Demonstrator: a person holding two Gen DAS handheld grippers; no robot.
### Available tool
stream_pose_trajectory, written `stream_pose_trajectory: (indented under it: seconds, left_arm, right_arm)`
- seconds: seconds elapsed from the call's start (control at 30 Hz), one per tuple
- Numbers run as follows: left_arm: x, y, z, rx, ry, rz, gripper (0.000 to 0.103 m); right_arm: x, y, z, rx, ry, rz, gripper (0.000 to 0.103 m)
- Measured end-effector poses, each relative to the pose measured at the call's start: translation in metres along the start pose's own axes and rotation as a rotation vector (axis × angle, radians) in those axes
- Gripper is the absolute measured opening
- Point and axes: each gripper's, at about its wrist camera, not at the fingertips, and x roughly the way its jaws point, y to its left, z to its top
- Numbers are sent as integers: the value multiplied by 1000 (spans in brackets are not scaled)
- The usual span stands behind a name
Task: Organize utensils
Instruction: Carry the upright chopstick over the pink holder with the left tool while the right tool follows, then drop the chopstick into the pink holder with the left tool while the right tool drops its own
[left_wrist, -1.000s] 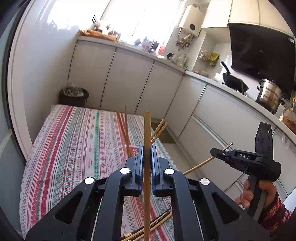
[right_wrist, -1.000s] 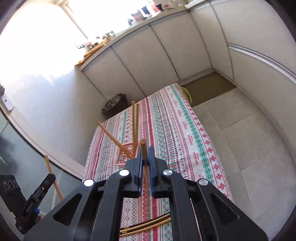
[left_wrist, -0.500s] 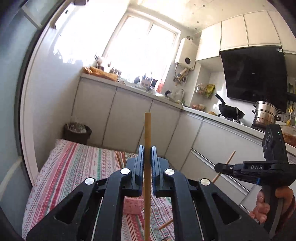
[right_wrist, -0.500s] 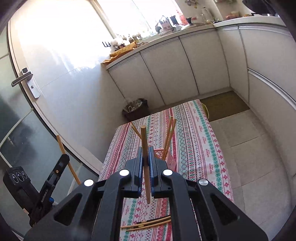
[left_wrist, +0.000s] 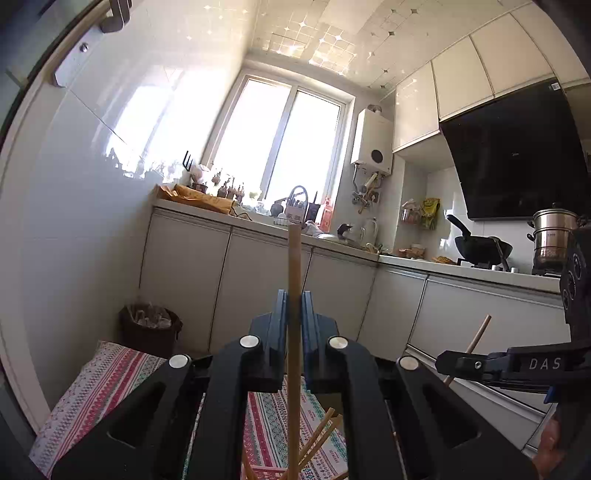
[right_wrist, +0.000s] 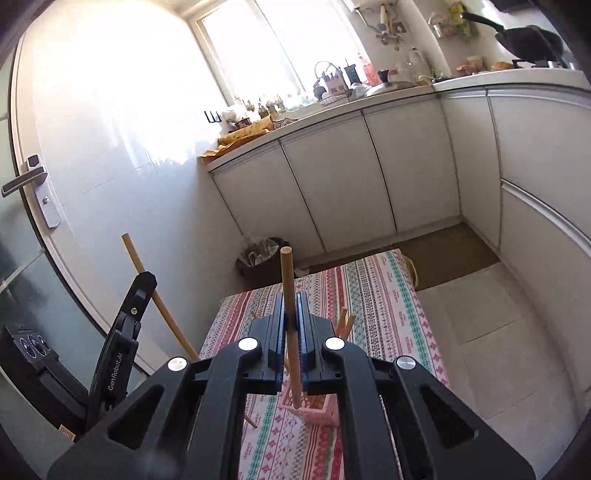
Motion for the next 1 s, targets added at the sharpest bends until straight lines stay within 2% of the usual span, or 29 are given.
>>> stream_pose_trajectory:
  seconds: [0.2, 0.4, 0.47, 0.6, 0.83, 1.0]
  left_arm:
    - [44, 15, -40, 22, 27, -3, 6]
    - [47, 33, -79, 3, 106, -1, 6]
    - [32, 31, -74, 17, 82, 0, 6]
    - [15, 22, -46, 52, 39, -14, 6]
    - [-12, 14, -5, 62, -23, -42, 6]
    - [-27, 13, 13, 52, -55, -63, 7]
  right_arm:
    - [62, -9, -14, -37, 59, -8, 6]
    - [99, -25, -47, 4, 155, 12, 6]
    - [98, -19, -50, -20, 158, 9, 6]
    - [89, -8, -43, -48, 120, -7, 6]
    - [86, -4, -40, -25, 162, 1, 9]
    - [70, 4, -31, -33, 117, 29, 13]
